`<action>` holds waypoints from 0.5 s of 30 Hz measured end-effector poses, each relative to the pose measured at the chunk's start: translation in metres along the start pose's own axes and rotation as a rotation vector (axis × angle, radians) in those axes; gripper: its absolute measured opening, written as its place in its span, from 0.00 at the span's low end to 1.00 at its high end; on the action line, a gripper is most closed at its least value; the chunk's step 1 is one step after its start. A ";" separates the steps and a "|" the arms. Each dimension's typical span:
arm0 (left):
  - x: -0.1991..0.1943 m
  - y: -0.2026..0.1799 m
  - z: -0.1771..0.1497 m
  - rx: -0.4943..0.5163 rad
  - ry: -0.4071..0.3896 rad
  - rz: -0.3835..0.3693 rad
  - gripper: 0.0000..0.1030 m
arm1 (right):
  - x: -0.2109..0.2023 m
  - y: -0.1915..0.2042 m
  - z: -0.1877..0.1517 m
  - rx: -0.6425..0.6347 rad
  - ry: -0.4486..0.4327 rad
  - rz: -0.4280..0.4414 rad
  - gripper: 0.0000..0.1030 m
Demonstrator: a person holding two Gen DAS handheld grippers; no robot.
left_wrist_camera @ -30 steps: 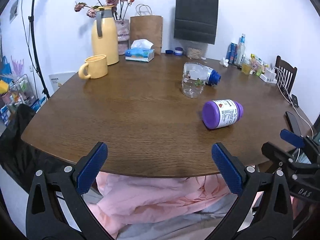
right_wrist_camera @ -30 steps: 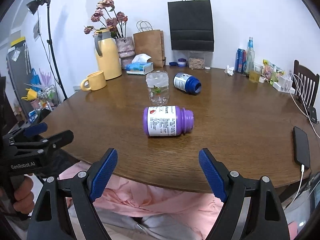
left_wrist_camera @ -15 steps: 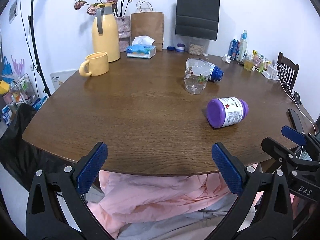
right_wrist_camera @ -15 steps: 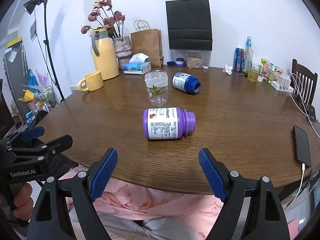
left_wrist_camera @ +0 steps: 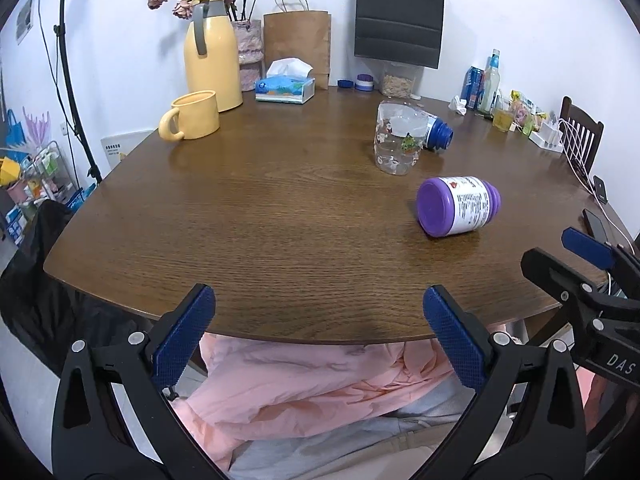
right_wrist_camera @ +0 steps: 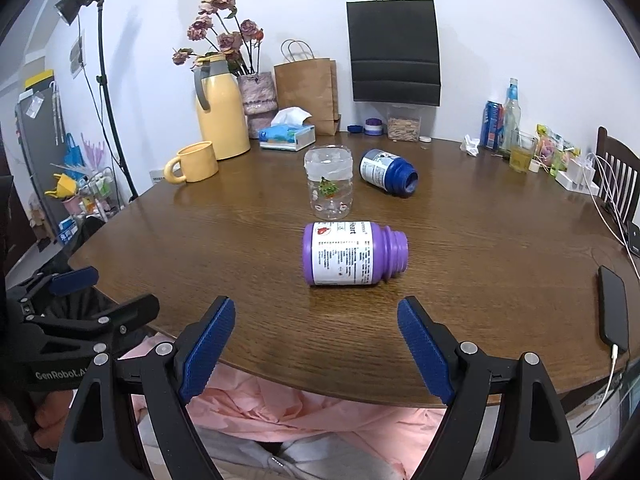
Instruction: Flip cup upright
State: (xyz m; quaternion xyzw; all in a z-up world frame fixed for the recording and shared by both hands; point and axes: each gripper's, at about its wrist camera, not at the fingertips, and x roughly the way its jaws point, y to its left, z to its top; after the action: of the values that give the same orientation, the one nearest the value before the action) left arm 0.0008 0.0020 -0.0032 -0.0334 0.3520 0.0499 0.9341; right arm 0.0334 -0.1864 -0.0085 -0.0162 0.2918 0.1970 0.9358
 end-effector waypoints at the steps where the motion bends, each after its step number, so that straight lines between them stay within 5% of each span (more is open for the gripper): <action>1: 0.000 0.000 0.000 0.001 0.002 -0.002 1.00 | 0.001 0.000 0.001 -0.002 0.001 0.001 0.85; 15: -0.002 -0.002 0.001 0.002 -0.001 -0.037 1.00 | -0.012 0.001 -0.009 -0.005 0.005 -0.032 0.85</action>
State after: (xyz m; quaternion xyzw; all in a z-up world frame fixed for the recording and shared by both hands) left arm 0.0005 0.0005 -0.0012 -0.0391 0.3508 0.0324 0.9351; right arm 0.0190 -0.1912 -0.0092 -0.0237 0.2932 0.1827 0.9381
